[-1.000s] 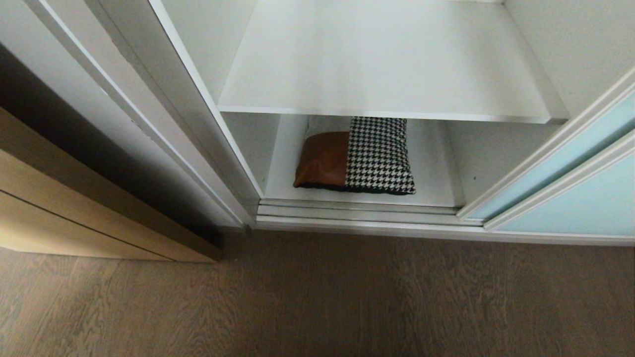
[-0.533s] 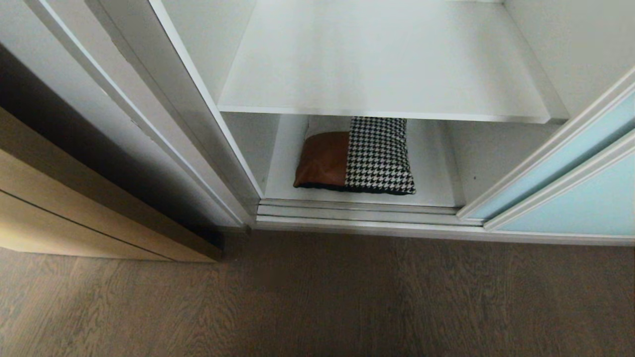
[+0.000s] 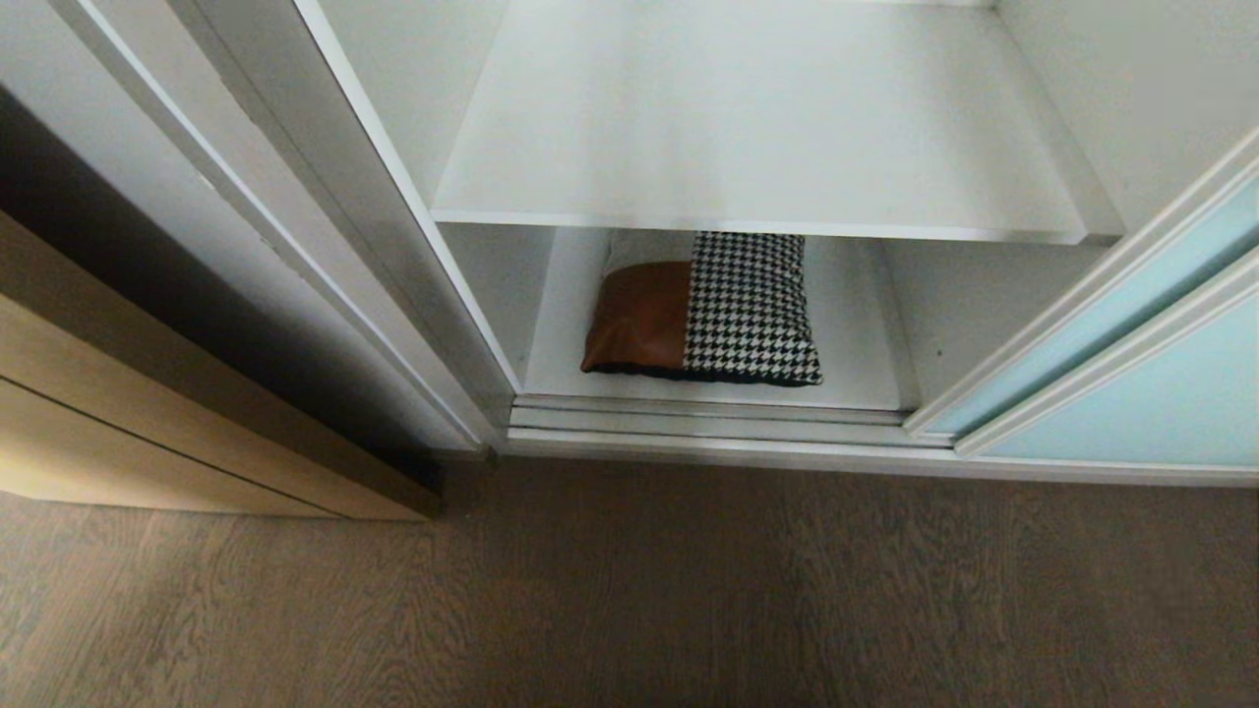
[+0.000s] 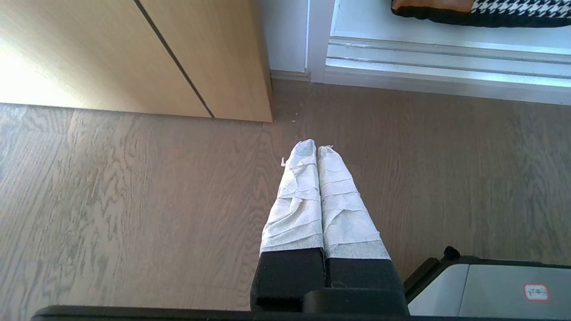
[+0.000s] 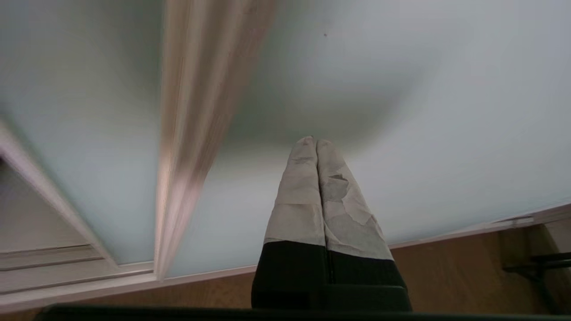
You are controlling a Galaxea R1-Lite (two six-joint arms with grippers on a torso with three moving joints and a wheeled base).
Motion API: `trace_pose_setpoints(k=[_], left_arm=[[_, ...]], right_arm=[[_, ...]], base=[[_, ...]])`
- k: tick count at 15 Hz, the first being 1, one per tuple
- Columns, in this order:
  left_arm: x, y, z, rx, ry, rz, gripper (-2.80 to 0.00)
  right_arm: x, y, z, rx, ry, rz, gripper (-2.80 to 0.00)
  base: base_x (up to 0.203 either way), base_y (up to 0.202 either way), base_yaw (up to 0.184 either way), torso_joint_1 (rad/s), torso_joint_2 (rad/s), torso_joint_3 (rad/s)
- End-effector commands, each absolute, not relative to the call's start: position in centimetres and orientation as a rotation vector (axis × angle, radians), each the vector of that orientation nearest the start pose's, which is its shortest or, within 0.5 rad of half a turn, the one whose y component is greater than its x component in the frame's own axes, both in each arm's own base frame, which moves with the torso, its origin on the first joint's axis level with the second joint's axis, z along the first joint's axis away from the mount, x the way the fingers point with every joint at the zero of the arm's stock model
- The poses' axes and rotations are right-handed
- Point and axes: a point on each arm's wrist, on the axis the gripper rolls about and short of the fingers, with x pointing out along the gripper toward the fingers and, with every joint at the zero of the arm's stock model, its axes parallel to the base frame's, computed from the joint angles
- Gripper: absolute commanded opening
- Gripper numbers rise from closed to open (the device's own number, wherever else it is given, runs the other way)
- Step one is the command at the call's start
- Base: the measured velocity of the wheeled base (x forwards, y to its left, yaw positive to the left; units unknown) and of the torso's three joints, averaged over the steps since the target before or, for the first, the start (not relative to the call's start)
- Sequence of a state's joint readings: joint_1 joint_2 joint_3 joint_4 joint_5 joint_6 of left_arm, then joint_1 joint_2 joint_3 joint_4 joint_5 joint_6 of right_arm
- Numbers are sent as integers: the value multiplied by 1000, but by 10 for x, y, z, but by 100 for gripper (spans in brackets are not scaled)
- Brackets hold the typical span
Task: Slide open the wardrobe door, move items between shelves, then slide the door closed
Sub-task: Close the door
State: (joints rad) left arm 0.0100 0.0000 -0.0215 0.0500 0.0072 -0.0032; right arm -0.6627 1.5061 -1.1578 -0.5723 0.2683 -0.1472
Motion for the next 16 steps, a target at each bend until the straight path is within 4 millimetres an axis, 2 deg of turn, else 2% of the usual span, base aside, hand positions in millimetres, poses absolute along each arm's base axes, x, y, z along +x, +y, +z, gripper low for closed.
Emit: trace_pose_setpoints(k=[1, 6, 11, 16], left_arm=[[-24, 0, 76, -3, 31, 18, -280], [-24, 0, 76, -3, 31, 18, -280], [-24, 0, 76, -3, 31, 18, -280], [-24, 0, 76, -3, 31, 18, -280]], right_arm=[[213, -153, 335, -251, -186, -384, -280], [202, -121, 339, -248, -214, -306, -280], [174, -60, 347, -254, -300, -114, -280], [149, -2, 333, -202, -323, 110, -280]], base=[[0, 0, 0, 0, 0, 0], [0, 0, 0, 0, 0, 0], [0, 0, 0, 0, 0, 0], [0, 0, 0, 0, 0, 0]])
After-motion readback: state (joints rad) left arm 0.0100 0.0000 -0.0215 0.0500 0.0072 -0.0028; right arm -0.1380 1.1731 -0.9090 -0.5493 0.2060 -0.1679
